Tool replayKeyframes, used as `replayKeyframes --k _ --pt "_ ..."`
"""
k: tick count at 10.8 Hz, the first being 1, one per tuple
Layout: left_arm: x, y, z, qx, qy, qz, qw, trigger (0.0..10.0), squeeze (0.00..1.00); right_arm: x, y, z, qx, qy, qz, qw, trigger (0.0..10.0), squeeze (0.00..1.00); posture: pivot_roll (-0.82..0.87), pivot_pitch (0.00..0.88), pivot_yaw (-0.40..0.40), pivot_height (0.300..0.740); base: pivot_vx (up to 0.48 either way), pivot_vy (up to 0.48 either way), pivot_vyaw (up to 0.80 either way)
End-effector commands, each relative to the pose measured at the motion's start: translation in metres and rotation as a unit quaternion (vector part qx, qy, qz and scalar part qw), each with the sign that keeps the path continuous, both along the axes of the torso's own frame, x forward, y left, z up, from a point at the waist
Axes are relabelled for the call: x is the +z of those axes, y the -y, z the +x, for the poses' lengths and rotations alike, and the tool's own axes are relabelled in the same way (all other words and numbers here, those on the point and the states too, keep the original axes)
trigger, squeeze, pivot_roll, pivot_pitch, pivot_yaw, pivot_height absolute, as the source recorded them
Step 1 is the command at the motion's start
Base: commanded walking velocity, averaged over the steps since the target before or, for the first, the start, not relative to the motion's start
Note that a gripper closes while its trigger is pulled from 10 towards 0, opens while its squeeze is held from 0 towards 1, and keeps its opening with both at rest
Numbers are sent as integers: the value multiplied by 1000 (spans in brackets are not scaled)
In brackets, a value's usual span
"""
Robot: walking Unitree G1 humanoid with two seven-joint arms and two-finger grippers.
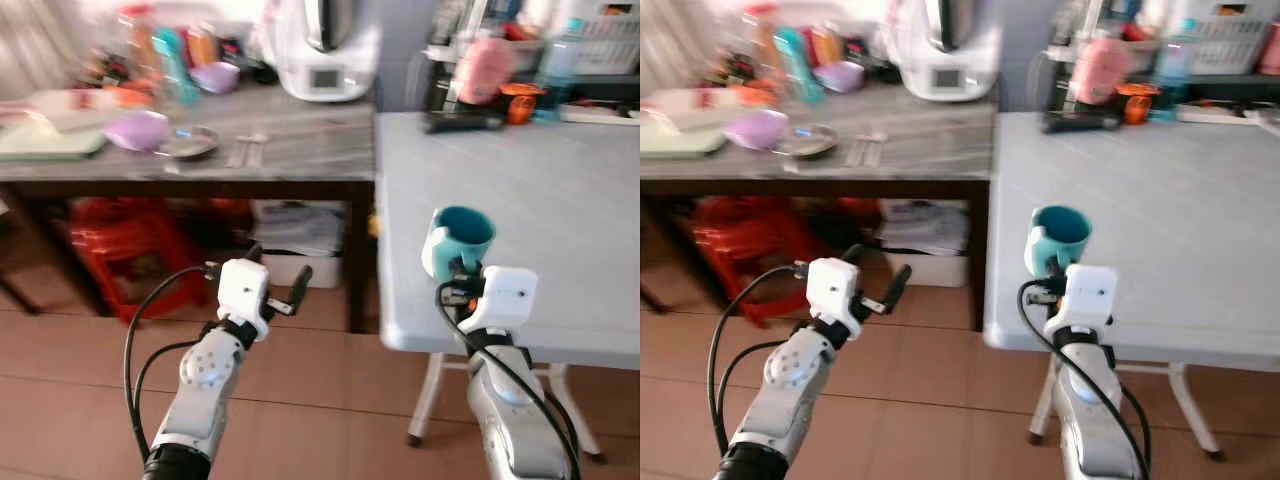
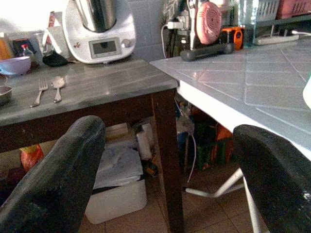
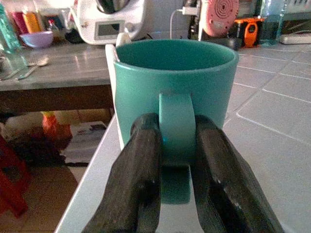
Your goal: Setting the table
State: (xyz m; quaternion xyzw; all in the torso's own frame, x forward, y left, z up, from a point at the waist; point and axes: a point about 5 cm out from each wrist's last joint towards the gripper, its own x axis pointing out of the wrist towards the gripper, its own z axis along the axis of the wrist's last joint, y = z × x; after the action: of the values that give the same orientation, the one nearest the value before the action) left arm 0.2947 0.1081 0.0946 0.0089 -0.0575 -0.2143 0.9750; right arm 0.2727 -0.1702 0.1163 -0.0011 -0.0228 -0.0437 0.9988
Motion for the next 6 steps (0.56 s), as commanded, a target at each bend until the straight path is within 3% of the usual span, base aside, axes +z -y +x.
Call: replayKeyframes --k 1,3,6 --pt "3 9 1 -16 5 0 1000 10000 0 6 9 -2 -18 11 -8 1000 10000 0 -11 16 84 740 0 394 0" --pt "6 5 4 -6 15 -3 1000 10000 0 6 11 -3 -23 15 -7 1000 10000 0 -10 15 83 740 0 394 0" --pt "7 -24 5 61 28 15 998 10000 0 4 15 -13 -22 16 -24 999 10000 0 -5 13 80 740 0 361 0"
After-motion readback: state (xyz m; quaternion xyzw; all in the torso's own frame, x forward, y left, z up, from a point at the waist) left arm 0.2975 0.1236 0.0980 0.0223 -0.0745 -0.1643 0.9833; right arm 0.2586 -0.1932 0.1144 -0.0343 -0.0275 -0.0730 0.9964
